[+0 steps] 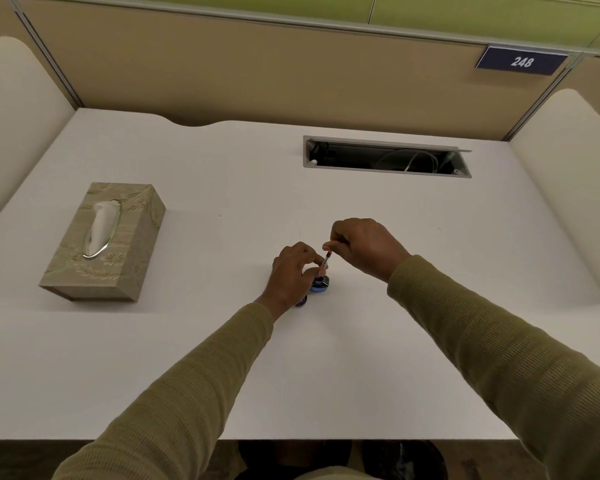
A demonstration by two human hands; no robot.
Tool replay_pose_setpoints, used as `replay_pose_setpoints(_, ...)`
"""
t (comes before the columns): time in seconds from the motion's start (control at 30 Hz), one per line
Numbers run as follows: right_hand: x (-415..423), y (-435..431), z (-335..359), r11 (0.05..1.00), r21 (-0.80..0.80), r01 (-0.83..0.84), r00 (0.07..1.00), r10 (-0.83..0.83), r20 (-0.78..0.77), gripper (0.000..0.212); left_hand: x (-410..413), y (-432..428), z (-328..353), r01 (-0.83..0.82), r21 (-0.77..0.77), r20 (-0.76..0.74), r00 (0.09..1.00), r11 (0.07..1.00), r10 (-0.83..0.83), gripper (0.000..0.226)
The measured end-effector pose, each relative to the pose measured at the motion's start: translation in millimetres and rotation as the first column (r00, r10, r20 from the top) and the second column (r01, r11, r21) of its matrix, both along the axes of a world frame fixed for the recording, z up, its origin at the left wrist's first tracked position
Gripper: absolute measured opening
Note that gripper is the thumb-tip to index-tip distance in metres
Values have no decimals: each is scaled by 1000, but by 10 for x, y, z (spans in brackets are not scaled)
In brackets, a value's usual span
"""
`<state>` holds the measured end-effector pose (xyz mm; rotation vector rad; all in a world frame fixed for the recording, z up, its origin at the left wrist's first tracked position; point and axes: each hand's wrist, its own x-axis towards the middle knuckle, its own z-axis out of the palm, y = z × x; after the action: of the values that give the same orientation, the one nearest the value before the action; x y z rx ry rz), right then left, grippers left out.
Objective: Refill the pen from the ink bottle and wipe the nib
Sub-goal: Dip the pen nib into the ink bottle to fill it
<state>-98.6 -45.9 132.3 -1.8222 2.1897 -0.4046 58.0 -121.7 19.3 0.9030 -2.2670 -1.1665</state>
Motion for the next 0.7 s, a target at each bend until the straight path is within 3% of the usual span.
replay_pose_setpoints(0.33,-14,18,0,998,29,-61,998,62,-20,7,16,-24,-16,-11,11,6,1000,1000,11,10)
replay_pose_setpoints(0.5,-11,3,-10,1000,26,-5,1000,5,-14,18,15,-22,-20,-7,10,12,1000,1000,7,10)
replay_pose_setpoints(0.7,-26,15,15,998,23,-55,998,55,-9,13,20,-38,-12,-18,23,17,1000,1000,18,10)
